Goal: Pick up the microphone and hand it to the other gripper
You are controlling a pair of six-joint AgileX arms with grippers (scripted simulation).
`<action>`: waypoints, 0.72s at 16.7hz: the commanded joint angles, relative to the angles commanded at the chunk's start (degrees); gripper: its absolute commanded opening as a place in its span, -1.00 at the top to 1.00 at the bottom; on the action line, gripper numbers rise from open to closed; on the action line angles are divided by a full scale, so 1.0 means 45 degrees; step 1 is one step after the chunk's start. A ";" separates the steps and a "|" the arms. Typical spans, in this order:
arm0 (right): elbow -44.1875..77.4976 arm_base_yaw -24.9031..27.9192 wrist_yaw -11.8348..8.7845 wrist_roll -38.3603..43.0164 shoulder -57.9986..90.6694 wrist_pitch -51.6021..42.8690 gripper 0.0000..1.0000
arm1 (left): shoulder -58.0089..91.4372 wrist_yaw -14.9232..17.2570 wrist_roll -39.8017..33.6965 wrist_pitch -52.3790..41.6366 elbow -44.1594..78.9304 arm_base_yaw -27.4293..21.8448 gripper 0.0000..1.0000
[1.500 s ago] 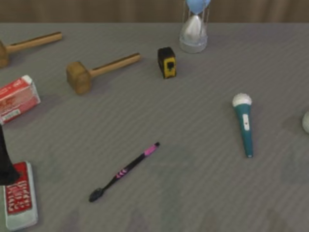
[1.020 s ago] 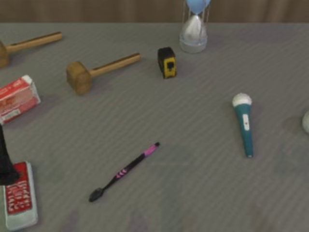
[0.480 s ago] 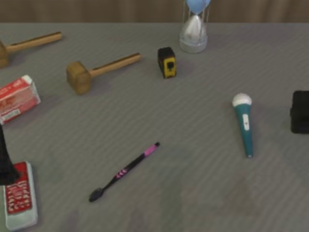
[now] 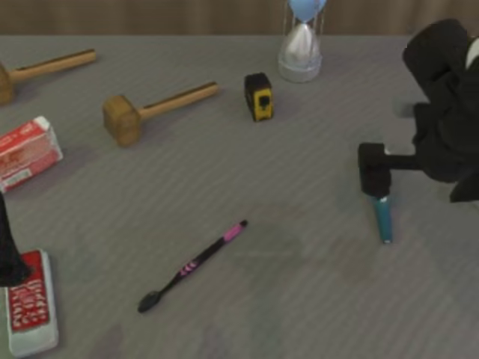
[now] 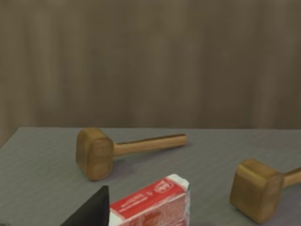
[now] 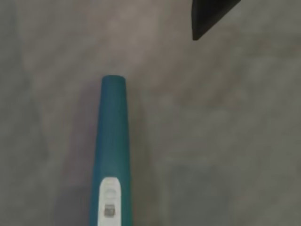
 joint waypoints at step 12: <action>0.1578 0.0391 0.0034 0.0455 0.2099 -0.0620 -1.00 | 0.0000 0.0000 0.0000 0.0000 0.0000 0.0000 -1.00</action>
